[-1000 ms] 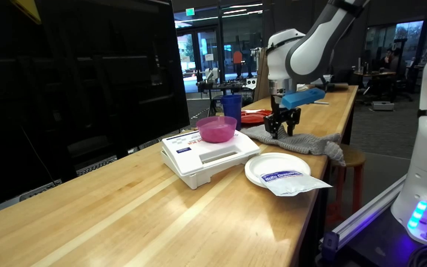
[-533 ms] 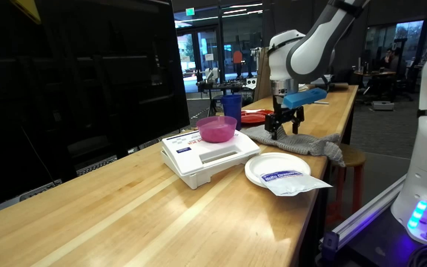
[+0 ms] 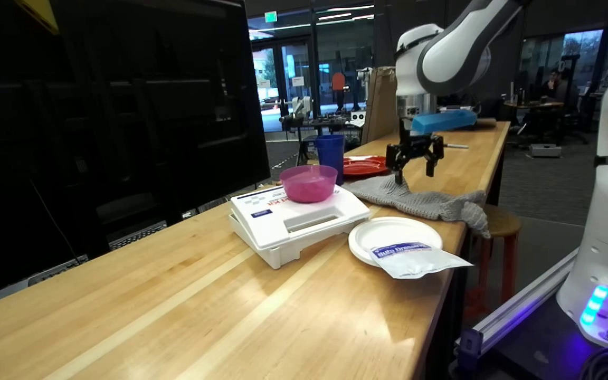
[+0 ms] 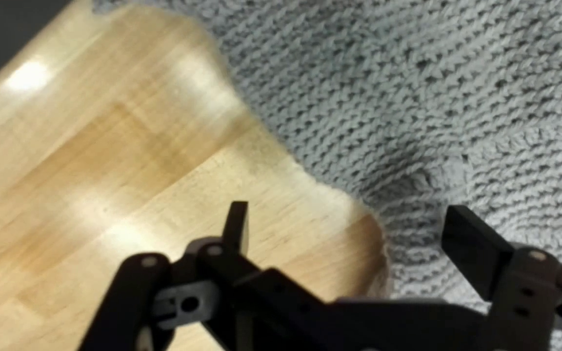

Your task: Use the grey cloth to wipe the table

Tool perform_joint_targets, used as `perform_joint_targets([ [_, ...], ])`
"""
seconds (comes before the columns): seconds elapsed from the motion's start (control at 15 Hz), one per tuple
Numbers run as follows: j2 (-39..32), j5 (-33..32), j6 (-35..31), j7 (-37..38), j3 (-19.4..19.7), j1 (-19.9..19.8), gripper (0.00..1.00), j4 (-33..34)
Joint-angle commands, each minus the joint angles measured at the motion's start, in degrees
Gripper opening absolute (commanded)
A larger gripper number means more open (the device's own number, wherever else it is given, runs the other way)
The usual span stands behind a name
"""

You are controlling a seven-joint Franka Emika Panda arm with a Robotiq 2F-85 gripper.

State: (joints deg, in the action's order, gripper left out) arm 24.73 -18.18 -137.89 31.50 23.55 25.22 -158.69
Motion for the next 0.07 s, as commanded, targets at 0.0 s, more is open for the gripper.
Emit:
perform_joint_targets([
  [0.0,0.74,7.12,-0.20,-6.23,-9.81,-10.79,1.00,-0.36],
])
